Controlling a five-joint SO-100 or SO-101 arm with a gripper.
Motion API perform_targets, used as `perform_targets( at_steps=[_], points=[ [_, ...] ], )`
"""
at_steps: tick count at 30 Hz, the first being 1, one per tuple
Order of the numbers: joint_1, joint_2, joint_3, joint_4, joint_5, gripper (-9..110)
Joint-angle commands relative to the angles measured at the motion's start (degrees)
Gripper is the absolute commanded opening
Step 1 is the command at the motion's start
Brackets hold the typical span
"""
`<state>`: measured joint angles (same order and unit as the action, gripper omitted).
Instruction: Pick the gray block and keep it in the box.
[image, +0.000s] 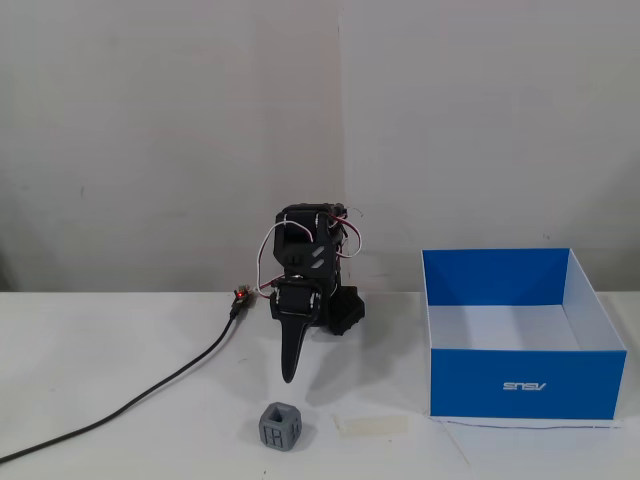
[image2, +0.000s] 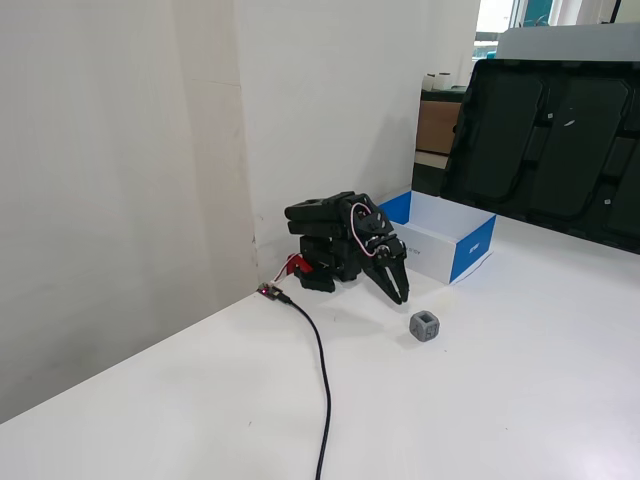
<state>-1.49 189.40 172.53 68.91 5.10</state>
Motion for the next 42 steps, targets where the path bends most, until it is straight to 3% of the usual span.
perform_targets(
  at_steps=[1, 13, 28, 42],
  points=[
    [-0.5, 7.0, 0.4, -0.4, 0.4, 0],
    [1.0, 4.9, -1.8, -0.7, 1.7, 0],
    [-0.9, -11.5, -10.1, -6.5, 4.3, 0],
    [-0.8, -56.6, -35.6, -8.9, 12.6, 0]
  ],
)
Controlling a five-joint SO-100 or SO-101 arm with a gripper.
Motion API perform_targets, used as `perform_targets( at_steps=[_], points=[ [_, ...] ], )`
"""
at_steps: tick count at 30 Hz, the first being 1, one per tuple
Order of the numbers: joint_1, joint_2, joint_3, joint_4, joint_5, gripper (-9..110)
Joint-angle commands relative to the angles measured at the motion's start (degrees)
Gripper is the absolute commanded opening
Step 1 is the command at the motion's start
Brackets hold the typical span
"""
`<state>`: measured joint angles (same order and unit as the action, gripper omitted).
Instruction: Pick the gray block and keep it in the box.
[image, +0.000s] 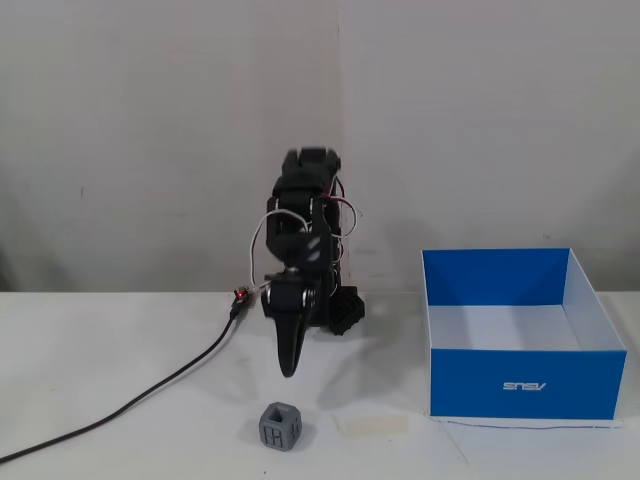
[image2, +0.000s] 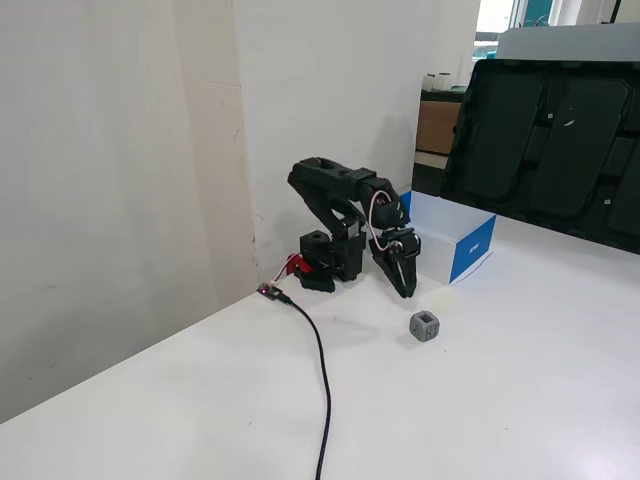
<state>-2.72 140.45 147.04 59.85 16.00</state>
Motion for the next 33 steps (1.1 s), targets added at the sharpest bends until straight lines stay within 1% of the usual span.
perform_targets(
  at_steps=[1, 5, 12, 17, 25, 33],
  points=[
    [0.4, -9.1, -11.3, 0.5, 2.2, 0],
    [0.4, -12.2, -14.1, 1.0, 4.3, 3],
    [-0.4, -14.5, -16.3, 1.9, 8.0, 21],
    [-1.3, -19.8, -18.7, 1.9, 9.6, 23],
    [-1.8, -26.6, -19.7, -1.3, 10.9, 27],
    [-1.7, -34.7, -20.5, -6.8, 11.3, 26]
  ],
)
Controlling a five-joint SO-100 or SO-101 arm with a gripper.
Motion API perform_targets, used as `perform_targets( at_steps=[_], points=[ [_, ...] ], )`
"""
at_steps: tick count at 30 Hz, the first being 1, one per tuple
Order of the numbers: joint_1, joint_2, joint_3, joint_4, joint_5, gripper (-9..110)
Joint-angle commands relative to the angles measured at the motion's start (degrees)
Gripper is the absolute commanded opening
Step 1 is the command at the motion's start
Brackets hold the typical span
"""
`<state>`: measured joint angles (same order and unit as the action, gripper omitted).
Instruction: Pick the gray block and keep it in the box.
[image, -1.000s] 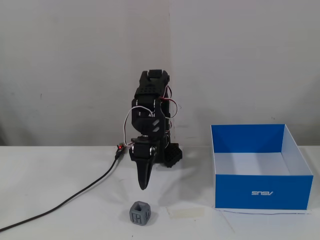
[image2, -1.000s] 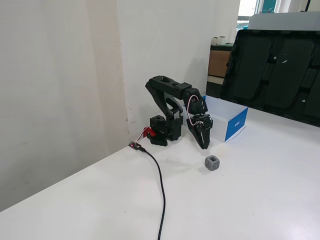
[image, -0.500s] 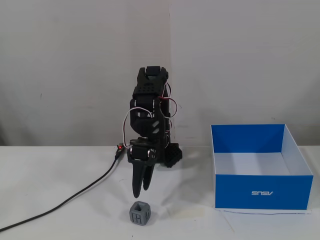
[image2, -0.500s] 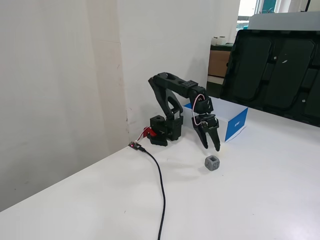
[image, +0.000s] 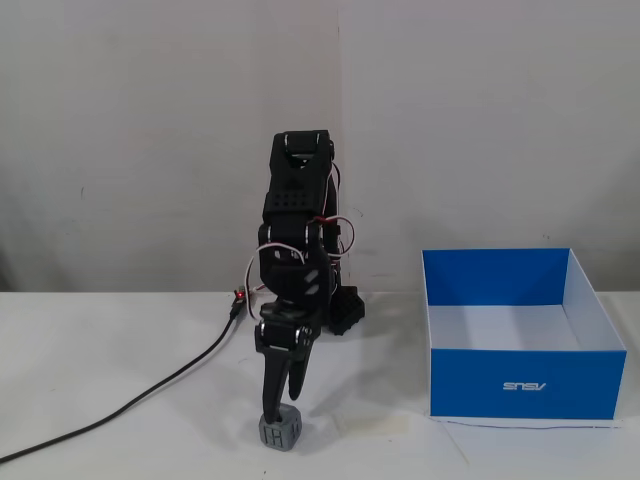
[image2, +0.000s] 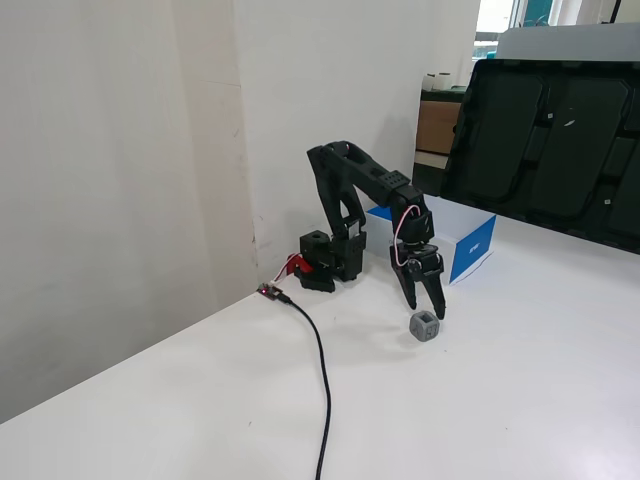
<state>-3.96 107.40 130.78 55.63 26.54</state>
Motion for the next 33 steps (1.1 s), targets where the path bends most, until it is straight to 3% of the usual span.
perform_targets(
  at_steps=[1, 16, 33],
  points=[
    [-0.3, -2.8, -4.4, -3.3, 0.7, 26],
    [1.4, -11.1, -5.1, -9.5, 0.2, 18],
    [2.7, -6.4, -7.3, -6.5, -1.1, 8]
  ],
)
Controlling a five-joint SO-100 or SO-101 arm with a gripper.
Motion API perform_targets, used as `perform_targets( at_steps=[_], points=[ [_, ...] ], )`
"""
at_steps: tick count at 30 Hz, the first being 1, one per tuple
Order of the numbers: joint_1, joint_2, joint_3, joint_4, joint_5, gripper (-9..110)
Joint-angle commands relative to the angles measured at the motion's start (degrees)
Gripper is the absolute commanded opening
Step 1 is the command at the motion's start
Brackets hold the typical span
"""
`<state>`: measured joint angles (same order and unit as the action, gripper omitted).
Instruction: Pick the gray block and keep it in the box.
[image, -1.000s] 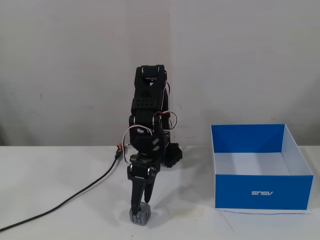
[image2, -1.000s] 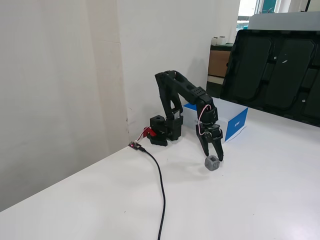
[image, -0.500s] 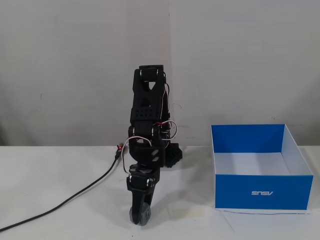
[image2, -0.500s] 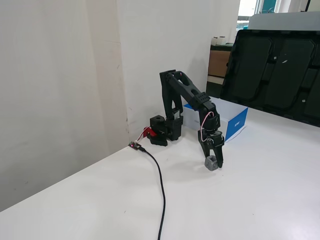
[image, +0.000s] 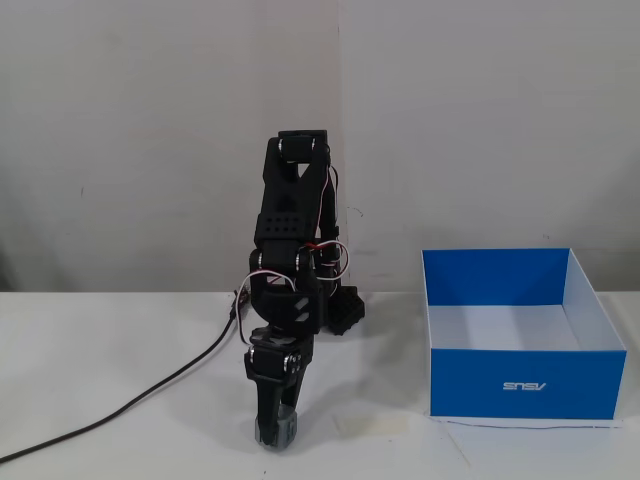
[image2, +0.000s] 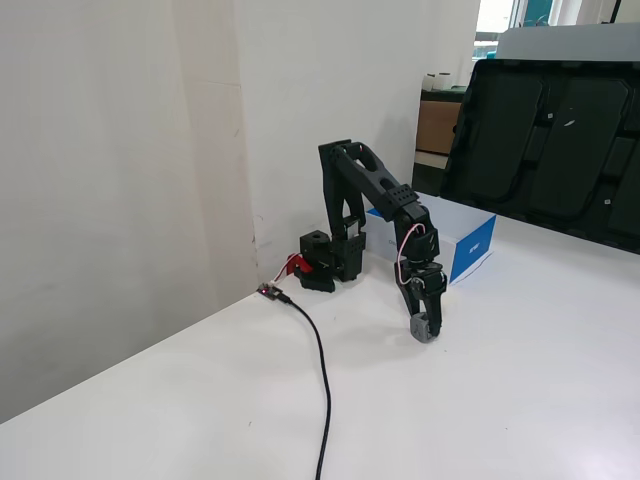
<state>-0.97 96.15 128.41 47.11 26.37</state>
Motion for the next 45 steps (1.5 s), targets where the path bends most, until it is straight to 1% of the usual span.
perform_targets(
  at_steps=[1, 7, 12, 16, 21, 27, 36, 39, 42, 43, 44, 45],
  points=[
    [-0.9, 6.1, -6.2, 3.4, -1.1, 7],
    [-6.0, 12.5, -15.9, 14.0, -2.8, 7],
    [-11.9, 13.5, -25.8, 22.1, -5.3, 7],
    [-17.1, 13.5, -32.8, 26.1, -8.2, 7],
    [-26.5, 13.8, -38.0, 29.9, -11.0, 8],
    [-41.8, 15.2, -39.5, 32.3, -13.4, 8],
    [-68.1, 16.3, -40.3, 36.6, -13.5, 8],
    [-74.9, 15.6, -39.3, 37.5, -13.5, 8],
    [-78.7, 14.0, -38.3, 37.5, -13.5, 8],
    [-79.1, 13.3, -38.3, 37.2, -13.5, 9],
    [-79.1, 12.5, -38.3, 37.1, -13.5, 13],
    [-79.0, 11.7, -38.3, 37.0, -13.5, 21]
  ],
)
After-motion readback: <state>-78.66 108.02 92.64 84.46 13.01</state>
